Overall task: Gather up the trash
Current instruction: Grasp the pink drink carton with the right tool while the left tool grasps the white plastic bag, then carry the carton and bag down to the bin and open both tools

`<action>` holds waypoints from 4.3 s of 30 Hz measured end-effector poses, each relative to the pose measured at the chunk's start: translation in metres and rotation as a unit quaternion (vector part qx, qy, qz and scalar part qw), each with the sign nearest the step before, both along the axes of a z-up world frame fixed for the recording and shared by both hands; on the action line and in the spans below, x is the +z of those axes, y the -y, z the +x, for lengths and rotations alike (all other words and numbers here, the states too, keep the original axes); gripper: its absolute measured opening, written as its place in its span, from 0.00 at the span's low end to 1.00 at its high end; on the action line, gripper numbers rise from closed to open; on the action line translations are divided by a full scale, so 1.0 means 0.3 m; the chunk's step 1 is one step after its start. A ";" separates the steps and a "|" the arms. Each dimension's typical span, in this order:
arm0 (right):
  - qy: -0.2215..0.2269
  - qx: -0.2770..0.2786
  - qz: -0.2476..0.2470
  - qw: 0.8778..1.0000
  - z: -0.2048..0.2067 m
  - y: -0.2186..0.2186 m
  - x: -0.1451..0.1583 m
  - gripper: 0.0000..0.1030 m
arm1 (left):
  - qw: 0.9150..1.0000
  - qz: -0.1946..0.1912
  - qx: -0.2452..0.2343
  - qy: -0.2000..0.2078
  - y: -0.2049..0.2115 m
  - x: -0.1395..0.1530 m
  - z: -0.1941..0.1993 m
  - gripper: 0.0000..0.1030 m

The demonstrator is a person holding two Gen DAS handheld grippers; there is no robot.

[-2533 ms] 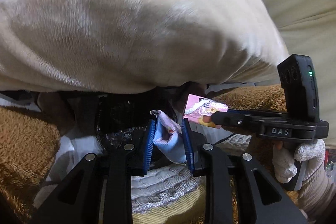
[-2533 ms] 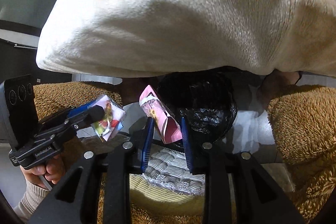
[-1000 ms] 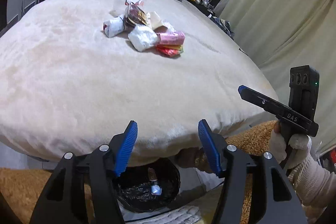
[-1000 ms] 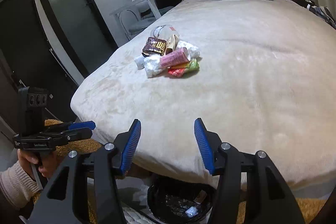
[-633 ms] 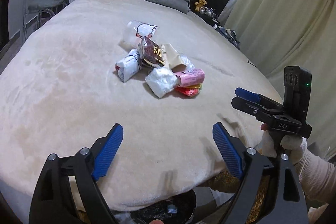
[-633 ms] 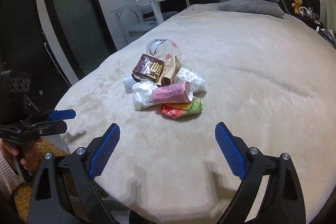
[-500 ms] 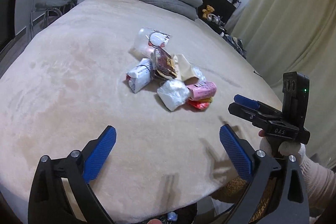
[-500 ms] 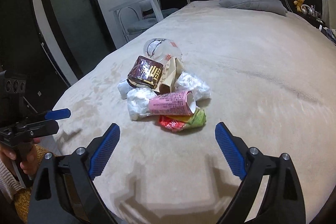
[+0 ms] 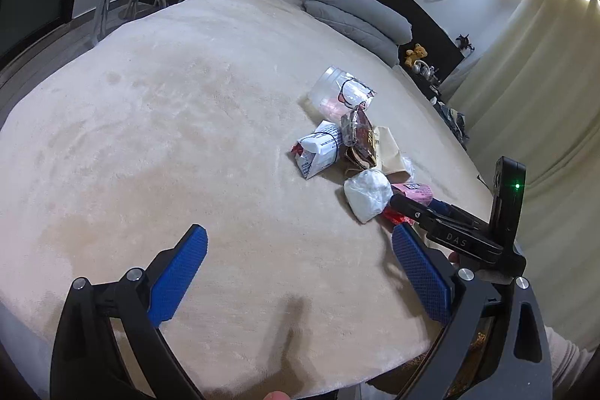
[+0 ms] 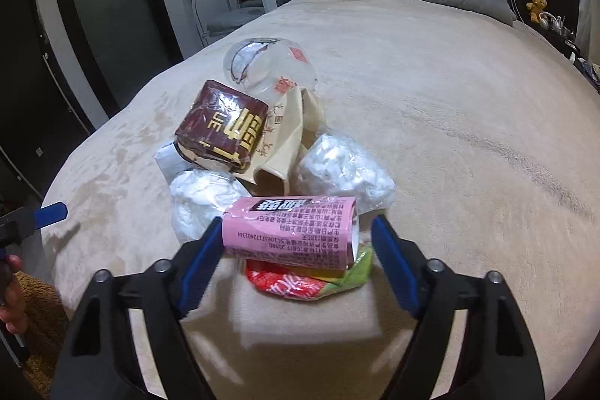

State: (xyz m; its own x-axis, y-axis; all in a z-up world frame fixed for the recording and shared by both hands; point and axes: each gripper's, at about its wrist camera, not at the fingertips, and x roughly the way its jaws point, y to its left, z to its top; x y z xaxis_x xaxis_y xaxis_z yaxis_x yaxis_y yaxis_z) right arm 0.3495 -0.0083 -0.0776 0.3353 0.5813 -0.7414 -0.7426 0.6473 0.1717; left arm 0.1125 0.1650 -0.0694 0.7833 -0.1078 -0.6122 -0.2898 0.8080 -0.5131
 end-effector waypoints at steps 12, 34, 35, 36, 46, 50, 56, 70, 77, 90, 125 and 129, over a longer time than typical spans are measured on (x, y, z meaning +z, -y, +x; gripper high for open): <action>0.006 -0.008 0.051 0.999 -0.027 0.120 0.083 0.65 | 0.999 0.030 -0.032 -0.011 0.106 -0.001 0.080 0.94; -0.028 -0.045 0.087 0.995 -0.063 0.417 0.116 0.66 | 0.989 0.099 -0.090 -0.067 0.317 -0.011 0.382 0.94; -0.030 -0.045 0.088 0.995 -0.061 0.420 0.113 0.66 | 0.989 0.101 -0.088 -0.069 0.315 -0.012 0.401 0.94; -0.033 -0.045 0.088 0.995 -0.060 0.422 0.112 0.66 | 0.989 0.101 -0.086 -0.071 0.312 -0.013 0.421 0.94; -0.037 -0.043 0.087 0.995 -0.055 0.424 0.106 0.65 | 0.986 0.110 -0.079 -0.092 0.310 -0.040 0.499 0.81; -0.039 -0.043 0.082 0.995 -0.051 0.415 0.095 0.65 | 0.984 0.124 -0.079 -0.098 0.324 -0.046 0.502 0.62; -0.039 -0.041 0.079 0.995 -0.049 0.404 0.085 0.65 | 0.985 0.127 -0.074 -0.088 0.321 -0.038 0.465 0.59; -0.072 -0.019 0.116 0.990 -0.073 0.378 0.068 0.66 | 0.991 0.115 -0.072 -0.018 0.347 0.034 0.291 0.59; -0.059 0.007 0.133 0.989 -0.140 0.355 0.086 0.66 | 0.989 0.123 -0.077 0.012 0.369 0.076 0.186 0.59; -0.059 0.059 0.164 0.983 -0.203 0.452 0.147 0.66 | 0.989 0.113 -0.096 0.001 0.476 0.049 0.014 0.59; -0.298 0.079 0.039 0.950 -0.497 0.574 -0.208 0.66 | 0.972 0.041 -0.139 -0.187 0.734 -0.277 -0.270 0.59; -0.312 0.056 0.006 0.948 -0.496 0.567 -0.268 0.66 | 0.964 0.028 -0.151 -0.217 0.739 -0.347 -0.241 0.59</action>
State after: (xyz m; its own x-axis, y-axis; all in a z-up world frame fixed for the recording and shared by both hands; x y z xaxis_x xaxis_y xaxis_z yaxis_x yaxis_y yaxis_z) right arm 0.2008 -0.1785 -0.1579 -0.2321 0.5967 -0.7681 -0.5580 0.5652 0.6076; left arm 0.0402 -0.0569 -0.1736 0.3906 -0.2476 -0.8866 -0.2153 0.9118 -0.3495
